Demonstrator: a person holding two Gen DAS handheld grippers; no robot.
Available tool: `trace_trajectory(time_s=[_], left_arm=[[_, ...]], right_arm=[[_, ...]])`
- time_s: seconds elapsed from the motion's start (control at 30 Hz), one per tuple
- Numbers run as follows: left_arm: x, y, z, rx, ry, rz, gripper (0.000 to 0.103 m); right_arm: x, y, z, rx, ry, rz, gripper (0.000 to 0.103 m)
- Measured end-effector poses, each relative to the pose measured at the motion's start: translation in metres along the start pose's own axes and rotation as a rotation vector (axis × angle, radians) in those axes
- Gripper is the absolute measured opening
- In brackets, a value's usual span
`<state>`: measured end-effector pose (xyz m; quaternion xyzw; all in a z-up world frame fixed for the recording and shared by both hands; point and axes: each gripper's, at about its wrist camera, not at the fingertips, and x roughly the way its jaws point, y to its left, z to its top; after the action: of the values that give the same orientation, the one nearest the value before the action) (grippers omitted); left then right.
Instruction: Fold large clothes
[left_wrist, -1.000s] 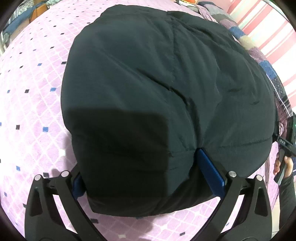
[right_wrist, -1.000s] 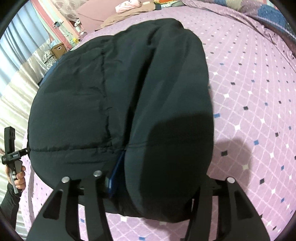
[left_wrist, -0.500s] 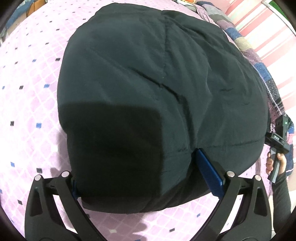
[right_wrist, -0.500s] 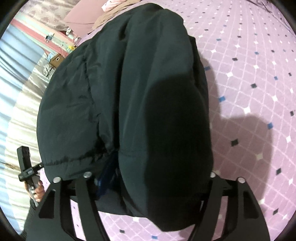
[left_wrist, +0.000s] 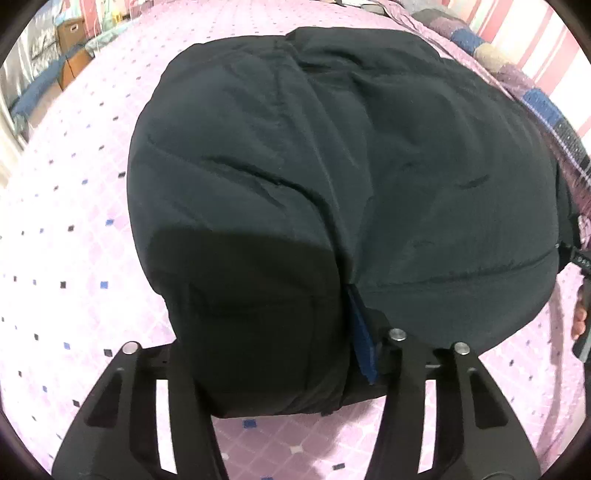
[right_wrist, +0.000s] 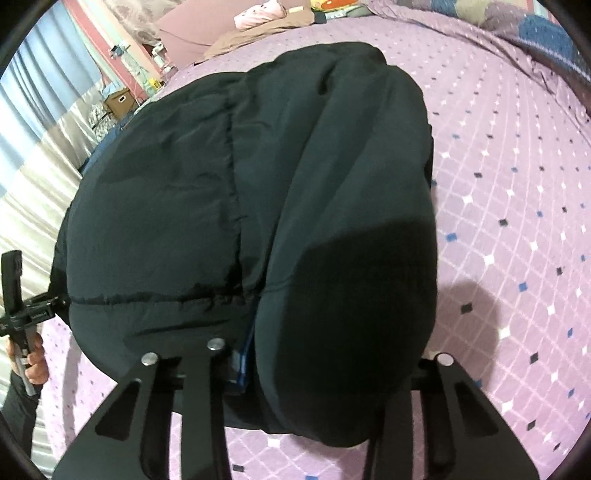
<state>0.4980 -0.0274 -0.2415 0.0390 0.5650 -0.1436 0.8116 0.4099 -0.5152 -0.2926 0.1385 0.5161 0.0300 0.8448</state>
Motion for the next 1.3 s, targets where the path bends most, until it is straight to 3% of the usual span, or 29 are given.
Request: trace_trajectory(time_s=[0.3,0.63,1.07,1.3], left_arm=[[-0.003,-0.015,0.000,0.011,-0.004,0.039,0.047],[-0.006,-0.014,0.000,0.014,-0.014,0.059,0.044],[-0.008,-0.032,-0.001,0.021,-0.009,0.078,0.042],[-0.012,-0.033,0.005,0.014,0.005,0.065,0.033]], right_arm=[[-0.003,0.002,-0.002,-0.008,-0.015,-0.029,0.036],[0.006,0.032,-0.009,-0.010,-0.022,-0.044,0.036],[0.007,0.026,-0.012,-0.001,-0.019,-0.034,0.036],[-0.001,0.026,-0.008,0.005,-0.025,-0.029,0.030]])
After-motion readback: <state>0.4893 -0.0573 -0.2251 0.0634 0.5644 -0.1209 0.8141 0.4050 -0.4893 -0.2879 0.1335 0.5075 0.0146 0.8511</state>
